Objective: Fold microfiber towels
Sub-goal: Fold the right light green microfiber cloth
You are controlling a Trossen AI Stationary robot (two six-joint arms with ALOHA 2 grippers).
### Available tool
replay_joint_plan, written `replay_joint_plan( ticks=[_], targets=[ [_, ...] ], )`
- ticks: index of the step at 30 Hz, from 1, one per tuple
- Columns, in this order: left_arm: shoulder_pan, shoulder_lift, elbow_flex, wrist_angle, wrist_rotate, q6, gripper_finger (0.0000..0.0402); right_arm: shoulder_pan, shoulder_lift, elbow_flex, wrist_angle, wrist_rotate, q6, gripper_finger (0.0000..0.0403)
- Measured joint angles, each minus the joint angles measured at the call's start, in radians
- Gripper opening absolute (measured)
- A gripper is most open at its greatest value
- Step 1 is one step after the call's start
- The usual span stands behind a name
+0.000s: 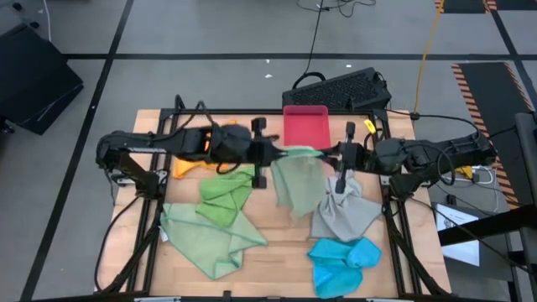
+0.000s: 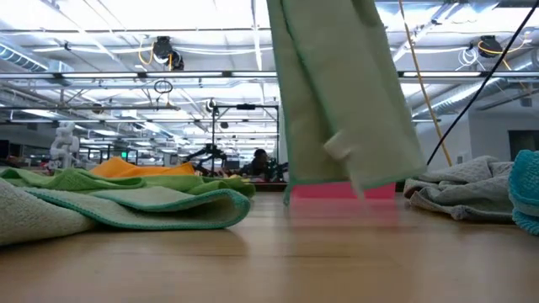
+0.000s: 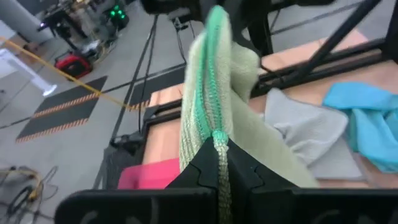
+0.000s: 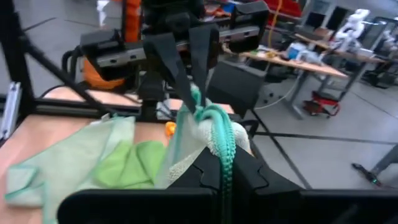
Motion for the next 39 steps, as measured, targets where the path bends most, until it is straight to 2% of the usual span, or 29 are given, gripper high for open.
replay_joint_plan(
  ticks=[3,6,10,15,20,28,33,39],
  targets=[
    [0.065,-0.001,0.0,0.034,0.138,-0.023,0.0012,-0.008,-0.001,0.0,-0.016,-0.017,0.034,0.0002],
    [0.08,-0.001,-0.001,0.01,0.263,-0.063,0.0006,0.017,-0.001,0.0,-0.068,-0.057,0.111,0.0002],
    [0.029,0.011,0.0,-0.086,0.278,-0.11,0.0009,0.075,0.031,0.0,-0.127,-0.11,0.222,0.0003],
    [-0.11,0.05,-0.002,-0.171,0.265,-0.202,0.0005,0.174,0.138,0.0,-0.156,-0.189,0.311,0.0003],
    [-0.289,0.139,-0.038,-0.2,0.067,-0.311,0.001,0.282,0.28,0.0,-0.168,-0.212,0.415,0.0003],
    [-0.516,0.255,-0.096,-0.009,-0.189,-0.481,0.0012,0.425,0.453,0.0,-0.154,-0.214,0.564,0.0004],
    [-0.61,0.335,-0.096,0.084,-0.269,-0.561,0.0008,0.485,0.528,0.0,-0.118,-0.221,0.621,0.0004],
    [-0.66,0.424,-0.096,0.122,-0.358,-0.675,0.0013,0.51,0.613,0.0,-0.026,-0.239,0.588,0.0004]
  ],
)
